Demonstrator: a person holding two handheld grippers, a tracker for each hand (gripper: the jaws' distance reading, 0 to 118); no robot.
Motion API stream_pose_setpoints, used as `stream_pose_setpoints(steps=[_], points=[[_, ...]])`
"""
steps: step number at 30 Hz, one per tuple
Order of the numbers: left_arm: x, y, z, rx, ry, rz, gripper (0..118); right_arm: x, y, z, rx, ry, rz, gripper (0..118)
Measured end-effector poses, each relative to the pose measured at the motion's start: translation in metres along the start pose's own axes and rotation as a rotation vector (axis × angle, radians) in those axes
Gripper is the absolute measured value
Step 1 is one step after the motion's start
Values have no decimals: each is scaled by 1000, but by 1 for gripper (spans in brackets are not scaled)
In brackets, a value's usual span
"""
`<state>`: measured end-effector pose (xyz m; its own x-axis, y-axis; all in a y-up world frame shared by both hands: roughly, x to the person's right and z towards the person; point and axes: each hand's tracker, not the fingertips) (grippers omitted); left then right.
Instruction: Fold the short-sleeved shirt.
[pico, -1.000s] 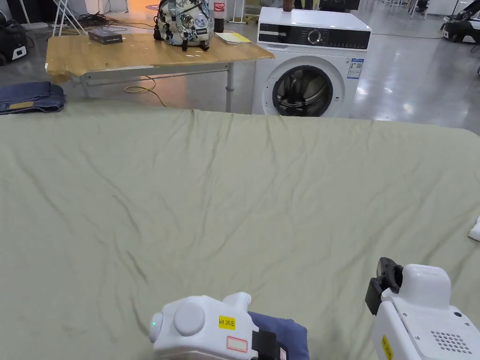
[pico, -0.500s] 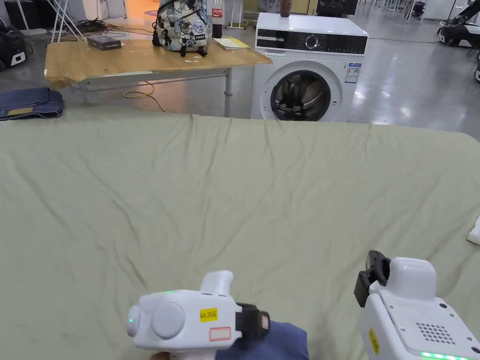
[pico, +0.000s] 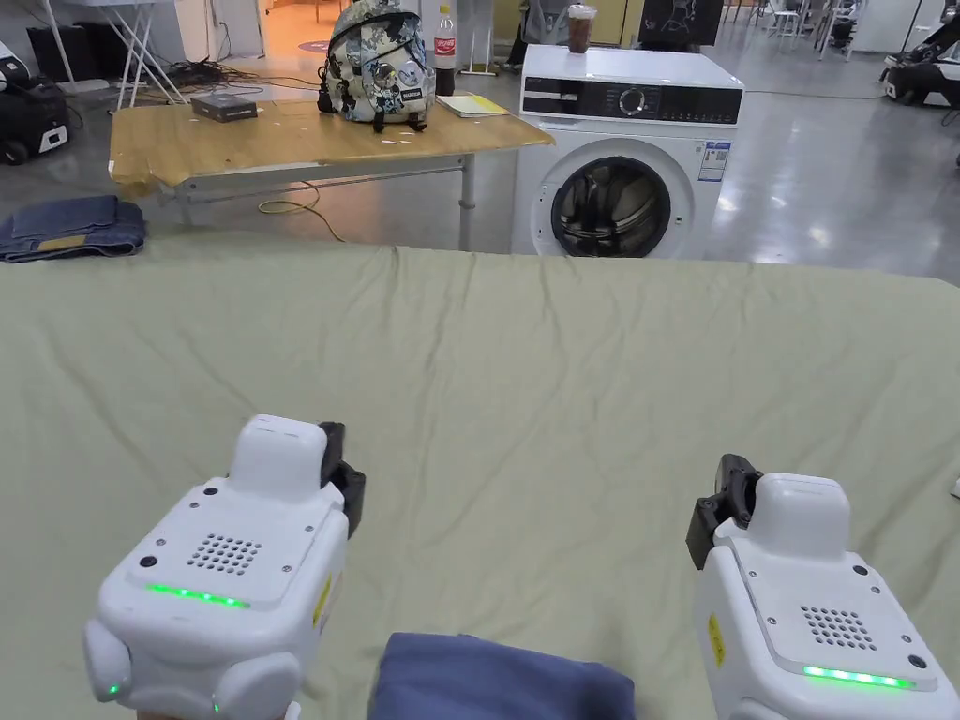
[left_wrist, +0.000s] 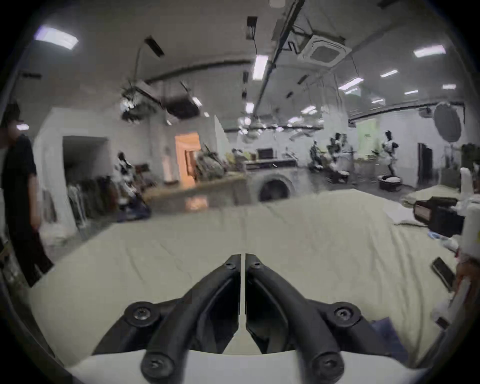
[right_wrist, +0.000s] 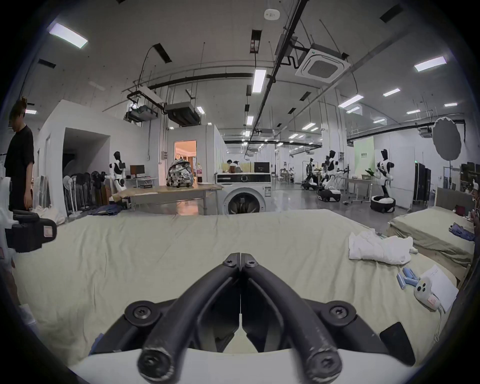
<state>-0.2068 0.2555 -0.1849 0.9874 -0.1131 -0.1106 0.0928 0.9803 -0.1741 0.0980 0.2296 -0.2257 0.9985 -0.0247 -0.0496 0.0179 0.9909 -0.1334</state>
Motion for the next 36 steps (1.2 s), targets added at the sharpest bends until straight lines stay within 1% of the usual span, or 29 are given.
stream_pose_setpoints(steps=[3,5,6,8,11,15,17,19,21,22,24,26,28,30,33,35,36], points=[[-7,-6,7,52,26,11,0,-3,5,2,27,-11,-6,0],[-11,-7,6,46,45,13,0,-4,8,3,40,-13,-9,0],[-13,-9,7,53,45,34,0,-5,9,3,44,-15,-7,0],[-17,-11,9,80,89,85,0,-5,9,4,48,-13,-2,0],[-18,-13,12,93,120,83,0,-5,10,9,46,-12,3,0],[-22,-15,12,84,115,91,0,-4,7,20,29,1,16,0],[-25,-17,13,69,110,90,0,-5,-1,28,-5,14,30,0],[-28,-20,13,52,105,95,0,-9,-14,37,-77,63,21,0],[-33,-24,12,38,103,106,0,-16,-32,46,-146,101,40,0],[-36,-26,12,31,98,118,0,-21,-44,52,-180,136,50,0],[-39,-29,12,13,96,127,0,-31,-67,59,-247,171,89,0],[-42,-32,12,0,93,134,0,-40,-88,63,-311,209,97,0],[-45,-37,13,-24,82,148,0,-47,-109,62,-363,209,121,0],[-48,-41,14,-37,78,158,0,-50,-126,56,-392,177,130,0],[-51,-48,18,-66,65,171,0,-46,-144,42,-441,135,96,0],[-53,-54,20,-90,54,176,0,-44,-150,34,-475,122,102,0],[-52,-59,22,-120,40,181,0,-44,-152,33,-492,128,84,0]])
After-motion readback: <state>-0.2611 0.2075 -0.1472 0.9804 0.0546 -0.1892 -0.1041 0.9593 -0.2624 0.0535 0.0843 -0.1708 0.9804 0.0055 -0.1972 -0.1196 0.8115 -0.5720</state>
